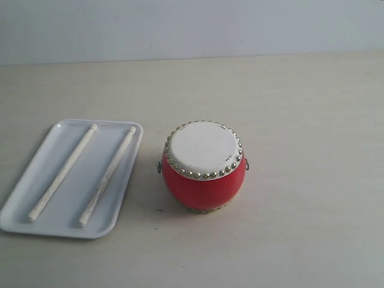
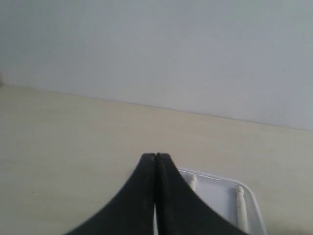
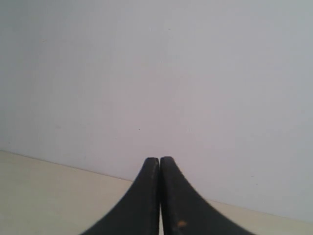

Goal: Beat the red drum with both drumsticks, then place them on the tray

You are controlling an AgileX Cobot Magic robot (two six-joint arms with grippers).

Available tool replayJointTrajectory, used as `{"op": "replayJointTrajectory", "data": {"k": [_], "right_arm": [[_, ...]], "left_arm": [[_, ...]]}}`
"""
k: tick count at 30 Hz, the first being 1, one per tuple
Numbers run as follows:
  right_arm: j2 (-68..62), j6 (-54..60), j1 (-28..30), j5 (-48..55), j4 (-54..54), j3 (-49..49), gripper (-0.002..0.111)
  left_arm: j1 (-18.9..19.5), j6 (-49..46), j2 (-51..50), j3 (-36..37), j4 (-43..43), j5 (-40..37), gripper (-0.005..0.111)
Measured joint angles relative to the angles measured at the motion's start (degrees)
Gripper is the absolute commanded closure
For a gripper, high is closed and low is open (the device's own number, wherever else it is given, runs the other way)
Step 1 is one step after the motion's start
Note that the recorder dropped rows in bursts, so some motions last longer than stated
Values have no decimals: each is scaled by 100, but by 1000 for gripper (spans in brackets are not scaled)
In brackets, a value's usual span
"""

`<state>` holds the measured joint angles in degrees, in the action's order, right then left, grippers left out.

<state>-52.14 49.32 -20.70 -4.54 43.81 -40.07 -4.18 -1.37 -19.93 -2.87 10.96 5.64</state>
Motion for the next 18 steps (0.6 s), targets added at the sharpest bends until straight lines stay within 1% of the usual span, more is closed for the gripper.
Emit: {"op": "replayJointTrajectory", "data": {"k": [4, 6, 9, 14, 18], "right_arm": [[0, 0, 0, 0, 0, 0, 108], [0, 0, 0, 0, 0, 0, 108], [0, 0, 0, 0, 0, 0, 108], [0, 0, 0, 0, 0, 0, 108], [0, 0, 0, 0, 0, 0, 108]], "left_arm": [[467, 0, 744, 0, 0, -702, 107], [643, 0, 1065, 0, 0, -956, 107], [809, 0, 1464, 0, 0, -1267, 107], [878, -10, 1890, 0, 0, -1703, 107], [878, -10, 1963, 0, 0, -1929, 107]]}}
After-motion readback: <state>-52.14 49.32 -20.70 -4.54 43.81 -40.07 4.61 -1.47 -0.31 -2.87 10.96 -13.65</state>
